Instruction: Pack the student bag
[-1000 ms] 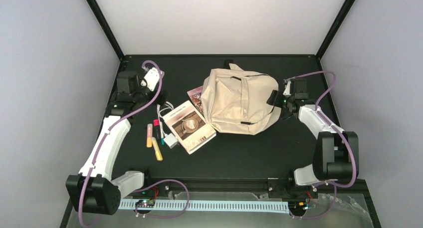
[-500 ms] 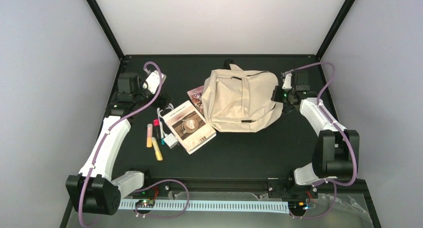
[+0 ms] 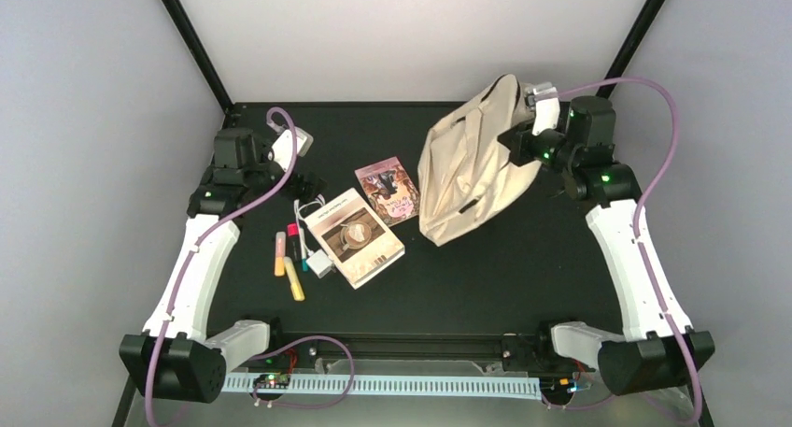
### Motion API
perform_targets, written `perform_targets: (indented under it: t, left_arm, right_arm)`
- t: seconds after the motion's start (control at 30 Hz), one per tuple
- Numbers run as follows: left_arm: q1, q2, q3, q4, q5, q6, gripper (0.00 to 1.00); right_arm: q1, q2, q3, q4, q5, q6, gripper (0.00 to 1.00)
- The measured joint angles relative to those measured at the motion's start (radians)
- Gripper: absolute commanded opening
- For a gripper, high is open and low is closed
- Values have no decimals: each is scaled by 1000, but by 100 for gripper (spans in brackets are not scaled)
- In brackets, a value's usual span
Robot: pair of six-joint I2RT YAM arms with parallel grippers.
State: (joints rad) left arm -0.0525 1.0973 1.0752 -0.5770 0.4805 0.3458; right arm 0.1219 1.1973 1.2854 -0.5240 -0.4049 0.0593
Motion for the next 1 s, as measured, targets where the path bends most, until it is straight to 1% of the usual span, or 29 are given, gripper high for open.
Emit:
perform_targets:
  t: [0.17,0.3,0.47,0.57,0.7,0.8,0.87,0.93,1.0]
  left_arm:
    - [0,0,58,-44,83,25,99]
    - [0,0,148,-116,154,48,99]
    - [-2,4,283,-225,230,77,99]
    - [-2,12,356,-283,270,84,99]
    - [-2,16,412,-323,314,73,99]
    - [-3,14,440,-336,336,61,99]
    - [-3,11,450,-337,343,61,99]
    - [-3,4,458,-345,357,65,99]
    - [-3,0,467,-355,375,80,99]
  right_arm:
    - [100,-20,179,-74,-126,-60,1]
    - [129,-34,301,-92,-248,-73,1]
    - [177,-60,372,-72,-402,-46,1]
    - [235,-50,387,-33,-468,-15,1]
    - [396,34,462,-16,-527,10,1]
    - [517,139,581,-51,-552,-17,1]
    - [597,212,678,-109,-575,-63,1]
    - [641,242,718,-154,-605,-108,1]
    - [652,238,715,-190,-616,-150,1]
